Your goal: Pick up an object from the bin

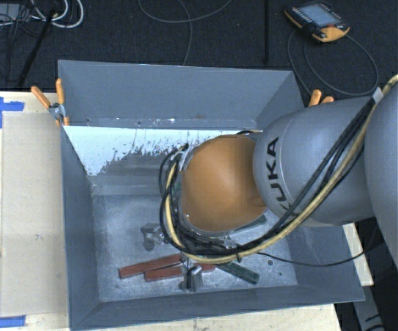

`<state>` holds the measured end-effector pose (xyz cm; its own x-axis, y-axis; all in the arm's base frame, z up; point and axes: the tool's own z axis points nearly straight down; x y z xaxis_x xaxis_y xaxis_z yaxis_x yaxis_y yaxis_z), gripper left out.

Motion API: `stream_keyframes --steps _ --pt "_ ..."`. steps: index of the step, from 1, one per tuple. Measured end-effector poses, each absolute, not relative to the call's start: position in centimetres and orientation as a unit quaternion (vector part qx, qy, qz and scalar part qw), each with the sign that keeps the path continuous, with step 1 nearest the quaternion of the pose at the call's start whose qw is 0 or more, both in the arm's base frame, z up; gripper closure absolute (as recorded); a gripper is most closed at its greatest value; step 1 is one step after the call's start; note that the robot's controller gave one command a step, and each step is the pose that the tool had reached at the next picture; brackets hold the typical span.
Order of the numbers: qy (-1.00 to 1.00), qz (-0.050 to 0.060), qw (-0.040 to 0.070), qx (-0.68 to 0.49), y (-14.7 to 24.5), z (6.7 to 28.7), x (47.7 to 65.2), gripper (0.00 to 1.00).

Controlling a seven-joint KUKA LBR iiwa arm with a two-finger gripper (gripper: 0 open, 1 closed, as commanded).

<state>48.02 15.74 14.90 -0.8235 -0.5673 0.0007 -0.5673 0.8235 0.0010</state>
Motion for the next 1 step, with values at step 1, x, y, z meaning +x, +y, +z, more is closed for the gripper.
stream_keyframes --steps 1 --pt "-0.954 0.000 -0.003 0.301 13.98 10.34 47.77 0.00"
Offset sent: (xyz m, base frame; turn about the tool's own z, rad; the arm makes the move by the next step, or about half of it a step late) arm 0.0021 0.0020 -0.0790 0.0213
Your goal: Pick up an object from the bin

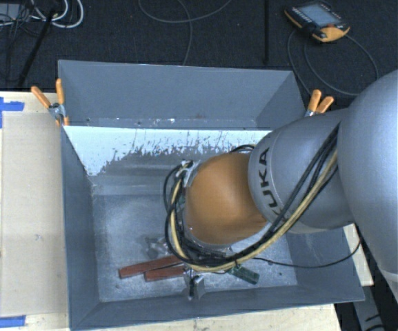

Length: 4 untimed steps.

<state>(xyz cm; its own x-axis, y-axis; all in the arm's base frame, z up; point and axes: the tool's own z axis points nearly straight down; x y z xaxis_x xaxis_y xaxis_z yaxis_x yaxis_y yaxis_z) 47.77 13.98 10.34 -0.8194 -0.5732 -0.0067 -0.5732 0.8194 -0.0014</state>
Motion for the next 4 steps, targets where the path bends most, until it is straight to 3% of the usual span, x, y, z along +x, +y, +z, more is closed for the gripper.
stream_keyframes --steps 1,2,3,4 --pt "0.958 -0.001 0.003 -0.287 15.2 7.4 48.3 0.00" --pt "0.969 0.000 0.000 -0.249 12.2 7.3 50.3 1.00" --pt "0.969 0.000 0.000 -0.248 12.2 7.3 50.3 1.00" --pt "0.966 0.000 0.000 -0.258 15.9 19.0 49.8 1.00"
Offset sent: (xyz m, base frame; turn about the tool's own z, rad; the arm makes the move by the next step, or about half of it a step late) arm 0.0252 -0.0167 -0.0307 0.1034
